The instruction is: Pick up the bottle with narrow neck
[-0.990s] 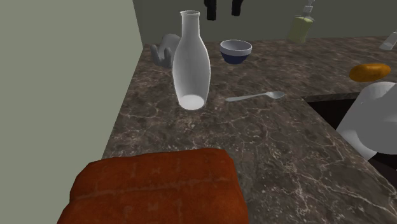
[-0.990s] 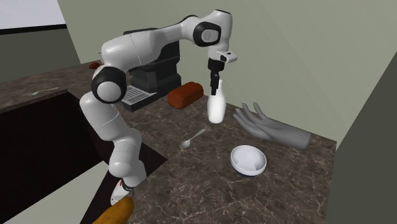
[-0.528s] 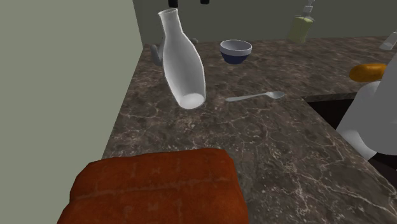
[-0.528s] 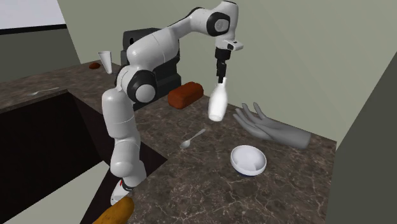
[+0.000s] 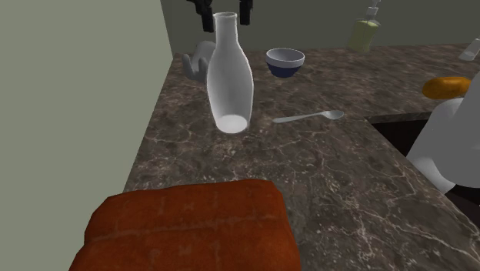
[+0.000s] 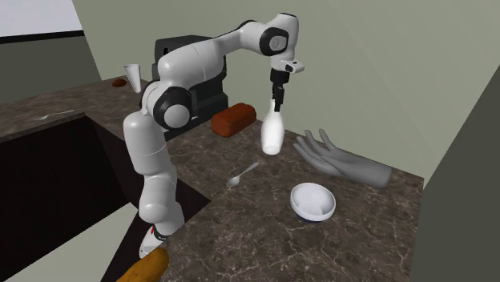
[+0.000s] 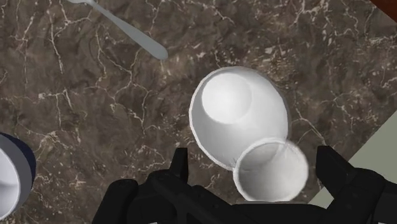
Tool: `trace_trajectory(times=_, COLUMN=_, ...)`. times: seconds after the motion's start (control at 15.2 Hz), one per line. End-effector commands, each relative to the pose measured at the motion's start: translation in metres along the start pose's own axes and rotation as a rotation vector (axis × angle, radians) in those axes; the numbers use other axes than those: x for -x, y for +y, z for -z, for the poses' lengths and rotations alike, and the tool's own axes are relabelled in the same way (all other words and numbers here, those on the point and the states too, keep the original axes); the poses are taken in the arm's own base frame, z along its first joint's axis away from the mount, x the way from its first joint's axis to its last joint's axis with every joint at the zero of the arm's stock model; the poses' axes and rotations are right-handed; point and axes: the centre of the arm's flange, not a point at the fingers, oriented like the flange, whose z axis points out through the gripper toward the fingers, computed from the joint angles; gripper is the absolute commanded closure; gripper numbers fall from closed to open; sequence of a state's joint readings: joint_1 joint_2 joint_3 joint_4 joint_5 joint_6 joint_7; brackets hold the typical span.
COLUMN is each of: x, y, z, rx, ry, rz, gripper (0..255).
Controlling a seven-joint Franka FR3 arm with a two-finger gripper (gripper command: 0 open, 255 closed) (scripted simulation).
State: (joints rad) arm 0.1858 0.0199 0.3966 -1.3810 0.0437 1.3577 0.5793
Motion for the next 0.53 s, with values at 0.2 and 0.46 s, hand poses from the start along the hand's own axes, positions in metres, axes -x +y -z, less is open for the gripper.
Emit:
trace_trajectory(times=0.2, x=-0.0003, y=0.0006, z=-0.0031, rx=0.0, ry=0.0, rz=0.0, gripper=255)
trace_trajectory(times=0.46, x=-0.0003, y=0.0007, z=-0.0032, rx=0.0, ry=0.0, rz=0.0, gripper=255)
